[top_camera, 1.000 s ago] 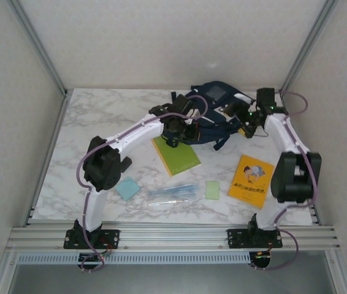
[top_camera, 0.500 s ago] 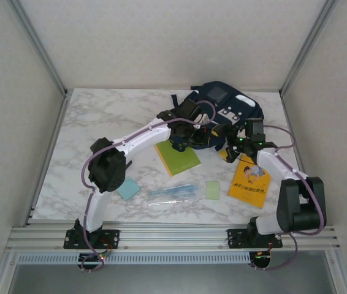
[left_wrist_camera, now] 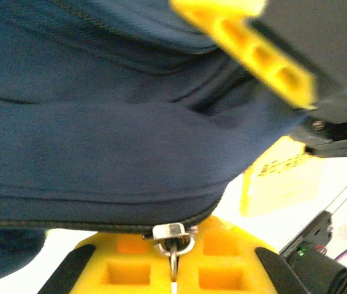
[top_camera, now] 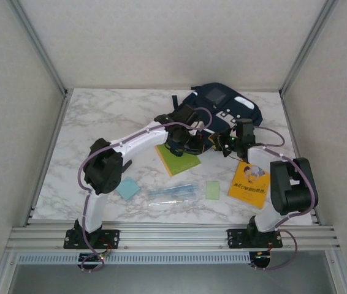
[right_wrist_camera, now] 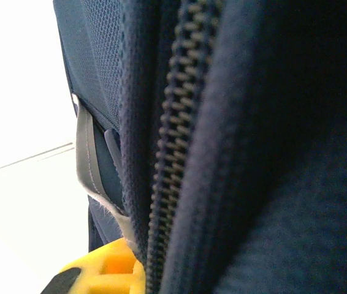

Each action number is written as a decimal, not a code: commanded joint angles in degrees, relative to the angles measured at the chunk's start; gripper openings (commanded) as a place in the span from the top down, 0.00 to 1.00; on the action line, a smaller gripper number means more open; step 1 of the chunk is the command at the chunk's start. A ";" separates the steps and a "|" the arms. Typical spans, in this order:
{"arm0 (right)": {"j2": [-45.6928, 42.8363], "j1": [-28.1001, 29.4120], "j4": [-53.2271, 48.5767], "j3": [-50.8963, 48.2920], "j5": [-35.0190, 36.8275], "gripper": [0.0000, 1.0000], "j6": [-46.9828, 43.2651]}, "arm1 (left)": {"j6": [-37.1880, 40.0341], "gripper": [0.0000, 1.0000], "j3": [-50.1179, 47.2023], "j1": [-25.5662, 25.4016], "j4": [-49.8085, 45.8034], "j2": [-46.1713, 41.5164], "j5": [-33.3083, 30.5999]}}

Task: Pack the student bag

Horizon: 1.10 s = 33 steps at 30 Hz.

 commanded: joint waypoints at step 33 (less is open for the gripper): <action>0.50 -2.06 -30.87 21.25 9.08 1.00 -65.95 | 13.38 1.00 -10.94 15.49 -24.59 -3.67 -3.13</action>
